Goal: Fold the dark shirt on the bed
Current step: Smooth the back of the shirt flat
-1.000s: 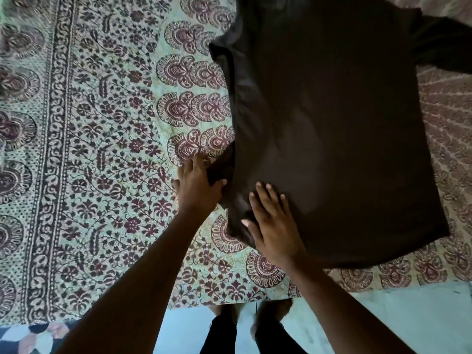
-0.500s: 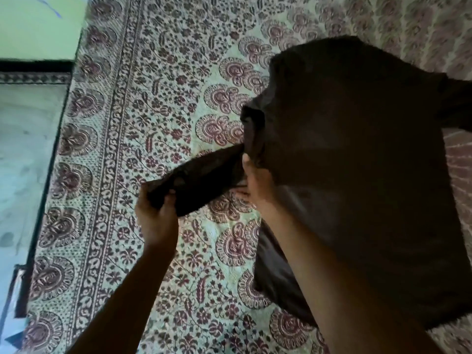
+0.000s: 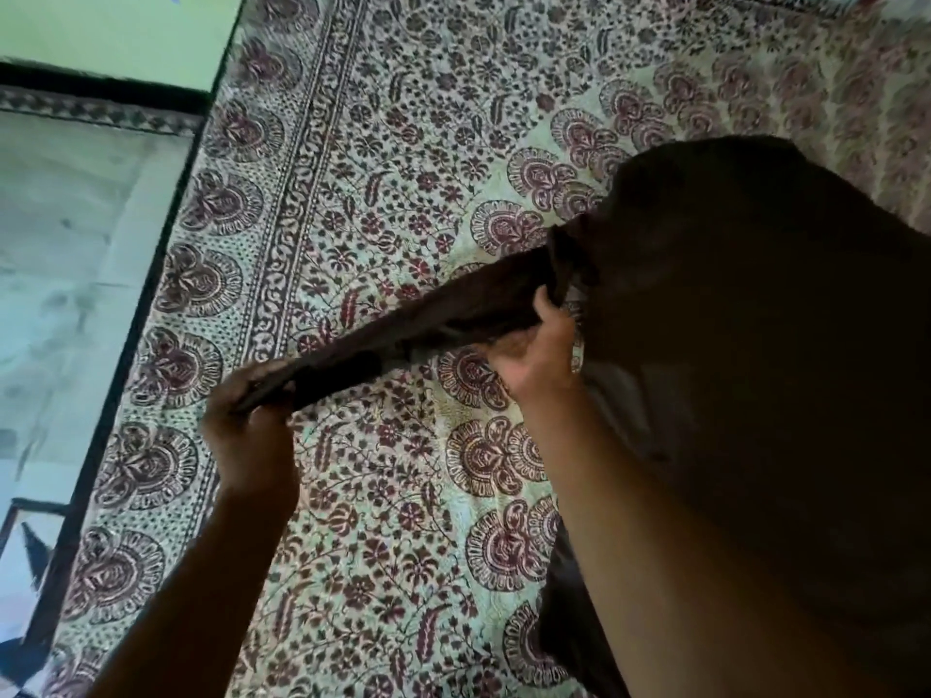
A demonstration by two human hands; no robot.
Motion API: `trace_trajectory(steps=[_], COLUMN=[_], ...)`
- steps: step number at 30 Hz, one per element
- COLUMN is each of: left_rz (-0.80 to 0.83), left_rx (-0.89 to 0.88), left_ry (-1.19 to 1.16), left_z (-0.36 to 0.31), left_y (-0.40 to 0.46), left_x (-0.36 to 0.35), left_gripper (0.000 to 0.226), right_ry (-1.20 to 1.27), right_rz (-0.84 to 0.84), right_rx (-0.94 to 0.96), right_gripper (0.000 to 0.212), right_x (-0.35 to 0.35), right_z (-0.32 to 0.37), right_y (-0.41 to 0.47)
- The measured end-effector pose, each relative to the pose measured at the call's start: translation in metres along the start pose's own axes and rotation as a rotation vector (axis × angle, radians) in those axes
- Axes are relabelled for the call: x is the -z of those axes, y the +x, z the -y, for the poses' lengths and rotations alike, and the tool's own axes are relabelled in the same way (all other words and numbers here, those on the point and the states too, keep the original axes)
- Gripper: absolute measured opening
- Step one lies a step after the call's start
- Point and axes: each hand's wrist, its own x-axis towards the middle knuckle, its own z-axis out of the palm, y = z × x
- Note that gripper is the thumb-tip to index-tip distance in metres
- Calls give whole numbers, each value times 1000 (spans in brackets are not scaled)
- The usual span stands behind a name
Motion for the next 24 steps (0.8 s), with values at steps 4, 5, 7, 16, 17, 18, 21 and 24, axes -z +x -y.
trace_trajectory(steps=[4, 5, 7, 16, 17, 18, 21, 24], left_rz=[38, 41, 19, -10, -10, -6, -7, -52], left_rx=[183, 181, 160, 108, 98, 89, 48, -8], left_ry=[-13, -7, 49, 203, 218, 234, 276, 379], left_z=[9, 9, 2, -16, -17, -17, -18, -23], left_y=[26, 32, 44, 136, 146, 156, 189, 220], left_x=[18, 23, 31, 63, 64, 64, 63, 55], left_gripper=[34, 32, 25, 22, 20, 20, 25, 27], right_ry=[91, 122, 163, -202, -196, -172, -96, -59], right_rz=[-109, -132, -136, -353, -344, -326, -275, -239], right_rx=[21, 26, 35, -50, -48, -44, -20, -28], right_gripper=[68, 71, 73, 13, 13, 12, 11, 13], right_x=[-4, -7, -16, -77, -84, -89, -105, -118], right_z=[-12, -14, -17, -59, -65, -70, -85, -100], right_y=[9, 12, 13, 29, 32, 34, 40, 45])
